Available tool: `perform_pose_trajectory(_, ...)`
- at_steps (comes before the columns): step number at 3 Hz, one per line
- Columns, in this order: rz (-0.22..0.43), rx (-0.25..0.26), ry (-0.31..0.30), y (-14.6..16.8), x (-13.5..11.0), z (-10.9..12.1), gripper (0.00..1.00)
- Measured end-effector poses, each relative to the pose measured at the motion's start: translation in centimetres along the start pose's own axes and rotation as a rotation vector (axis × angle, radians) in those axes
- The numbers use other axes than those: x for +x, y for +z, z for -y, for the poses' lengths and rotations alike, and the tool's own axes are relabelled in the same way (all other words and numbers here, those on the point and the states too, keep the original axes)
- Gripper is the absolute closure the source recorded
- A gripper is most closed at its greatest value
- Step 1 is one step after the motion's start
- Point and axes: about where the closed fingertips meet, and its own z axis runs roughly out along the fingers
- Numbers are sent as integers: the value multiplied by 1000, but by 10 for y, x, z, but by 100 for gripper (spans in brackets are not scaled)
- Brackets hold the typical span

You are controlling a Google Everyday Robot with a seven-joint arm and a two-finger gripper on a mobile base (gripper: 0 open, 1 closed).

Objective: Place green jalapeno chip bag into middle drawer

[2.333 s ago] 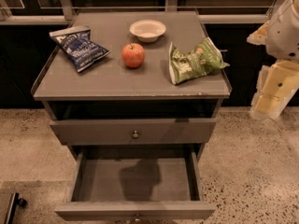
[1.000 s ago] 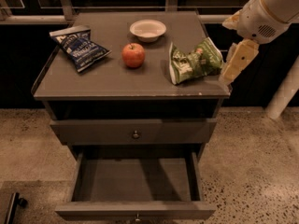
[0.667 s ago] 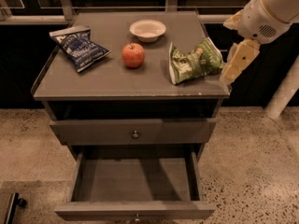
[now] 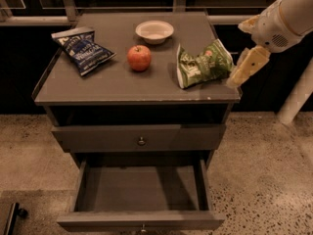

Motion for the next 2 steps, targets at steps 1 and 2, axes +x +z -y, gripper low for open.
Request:
perform_pose_trajectory(1,65,35,7,20,-3,22,0)
perform_pose_trajectory(2,113,32,21,44,-6,35,0)
